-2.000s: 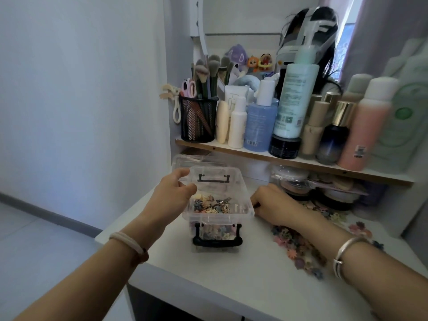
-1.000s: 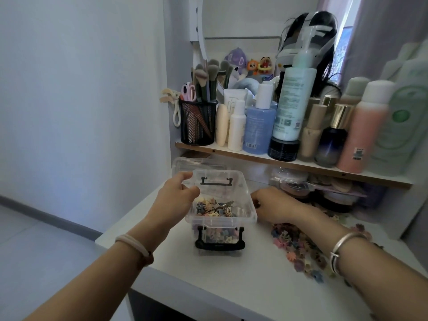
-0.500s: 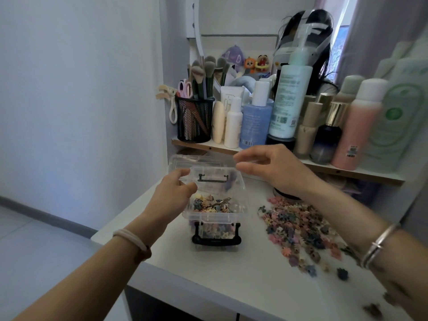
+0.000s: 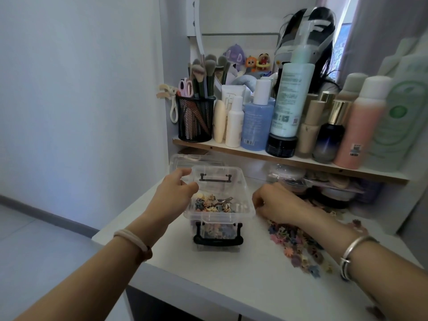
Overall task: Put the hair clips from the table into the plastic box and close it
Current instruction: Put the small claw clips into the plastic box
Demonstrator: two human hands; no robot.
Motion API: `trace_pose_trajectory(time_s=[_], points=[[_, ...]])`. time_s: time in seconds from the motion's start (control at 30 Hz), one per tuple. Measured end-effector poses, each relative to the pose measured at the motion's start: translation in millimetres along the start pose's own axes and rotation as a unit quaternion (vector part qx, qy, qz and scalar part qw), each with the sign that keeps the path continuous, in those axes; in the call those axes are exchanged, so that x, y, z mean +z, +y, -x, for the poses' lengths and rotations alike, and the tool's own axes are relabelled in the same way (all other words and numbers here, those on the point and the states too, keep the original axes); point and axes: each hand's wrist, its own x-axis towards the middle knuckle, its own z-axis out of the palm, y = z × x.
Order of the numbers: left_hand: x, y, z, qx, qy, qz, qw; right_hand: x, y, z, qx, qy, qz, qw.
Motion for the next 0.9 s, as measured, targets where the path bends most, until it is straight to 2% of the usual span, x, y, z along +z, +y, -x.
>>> trace_pose_trajectory(time_s=[0.1, 0.17, 0.27, 0.3, 0.37, 0.47, 0.53, 0.63, 0.9], points=[[0.3, 0.6, 0.6, -0.002, -0.003, 0.002, 1.000, -15.5, -2.2, -2.8, 0.025, 0.116, -0.074, 0.990], [1.0, 0.8, 0.5, 0.000, -0.004, 0.000, 1.000, -34.8, -8.8, -1.2, 0.022, 0.195, -0.174, 0.965], [3.1, 1.3, 0.7, -0.003, -0.007, -0.002, 1.000, -56.3, -23.3, 5.7, -0.052, 0.224, -0.351, 0.908], [3.2, 1.5, 1.3, -0.003, -0.007, -0.004, 1.000, -59.5, -27.9, 8.1, -0.081, 0.205, -0.357, 0.908], [3.5, 2.2, 1.9, -0.004, -0.009, -0.004, 1.000, -59.9, -30.5, 9.5, -0.097, 0.169, -0.284, 0.939], [3.6, 1.8, 1.3, -0.003, -0.010, -0.004, 1.000, -53.2, -15.7, 5.7, -0.031, 0.161, -0.189, 0.968], [3.6, 2.0, 1.1, -0.003, -0.007, -0.003, 1.000, -38.1, -4.3, 4.9, 0.010, 0.091, -0.133, 0.987], [3.5, 2.7, 2.1, -0.010, -0.010, -0.004, 1.000, -7.5, 6.7, 2.9, 0.017, -0.041, -0.010, 0.999], [3.0, 2.9, 3.2, -0.010, -0.013, -0.008, 1.000, 0.4, 10.0, 1.2, -0.008, -0.008, 0.026, 1.000]])
